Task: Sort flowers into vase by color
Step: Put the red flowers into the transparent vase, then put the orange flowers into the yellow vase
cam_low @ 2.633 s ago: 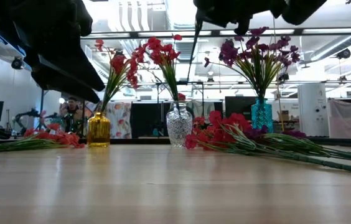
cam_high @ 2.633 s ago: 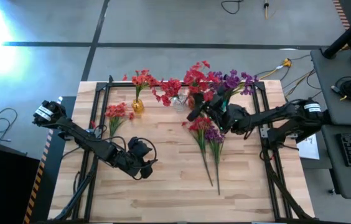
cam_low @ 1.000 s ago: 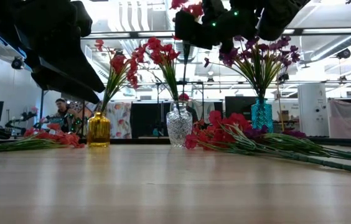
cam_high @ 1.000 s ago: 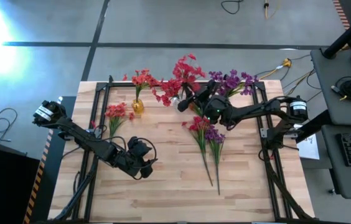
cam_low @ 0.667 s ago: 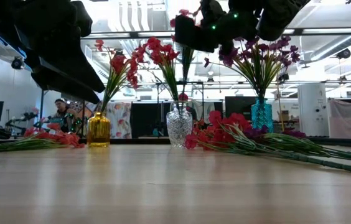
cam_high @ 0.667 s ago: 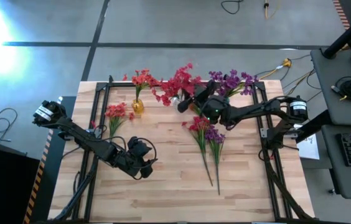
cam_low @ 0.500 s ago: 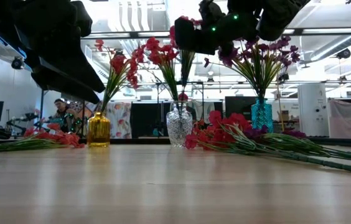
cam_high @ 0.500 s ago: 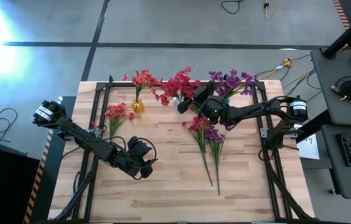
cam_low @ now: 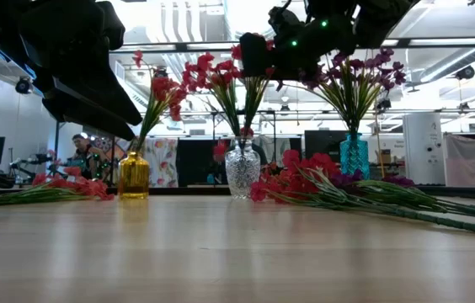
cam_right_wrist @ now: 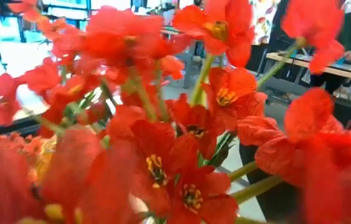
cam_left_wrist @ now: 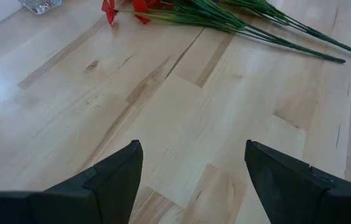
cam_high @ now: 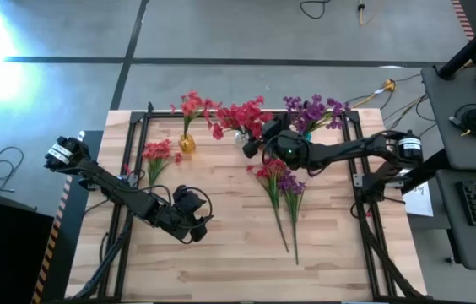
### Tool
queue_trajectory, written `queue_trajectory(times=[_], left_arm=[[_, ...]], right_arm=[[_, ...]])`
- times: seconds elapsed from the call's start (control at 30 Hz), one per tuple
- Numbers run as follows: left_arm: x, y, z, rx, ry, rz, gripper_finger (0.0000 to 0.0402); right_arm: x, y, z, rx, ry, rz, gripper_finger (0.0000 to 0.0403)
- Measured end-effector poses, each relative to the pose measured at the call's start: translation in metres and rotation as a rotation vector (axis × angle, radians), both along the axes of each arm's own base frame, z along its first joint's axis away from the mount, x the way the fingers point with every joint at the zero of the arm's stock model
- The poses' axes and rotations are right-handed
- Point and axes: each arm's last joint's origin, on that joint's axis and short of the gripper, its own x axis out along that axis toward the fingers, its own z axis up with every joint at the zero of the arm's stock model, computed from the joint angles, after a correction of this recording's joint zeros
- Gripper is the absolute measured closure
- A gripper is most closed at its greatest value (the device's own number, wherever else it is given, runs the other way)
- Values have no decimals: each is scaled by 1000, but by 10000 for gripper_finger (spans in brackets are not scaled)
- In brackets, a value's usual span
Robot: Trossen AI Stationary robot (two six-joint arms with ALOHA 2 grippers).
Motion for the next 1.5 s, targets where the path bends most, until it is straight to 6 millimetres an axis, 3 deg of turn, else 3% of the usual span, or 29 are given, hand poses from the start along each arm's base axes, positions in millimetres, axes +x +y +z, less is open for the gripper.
queue_trajectory(times=[0.37,0.83,1.03,1.27,1.5], left_arm=[[0,0,0,-9,-3,7,133],[-2,-1,-3,-172,17,61,133],[-8,5,-5,-252,89,201,134],[-19,23,2,-238,236,475,148],[-33,39,-3,-255,406,635,169]], right_arm=[[-12,22,16,7,55,59,71],[-32,44,40,5,57,125,58],[-43,55,54,-1,39,159,57],[-53,76,67,-27,13,232,60],[-62,97,77,-59,4,310,60]])
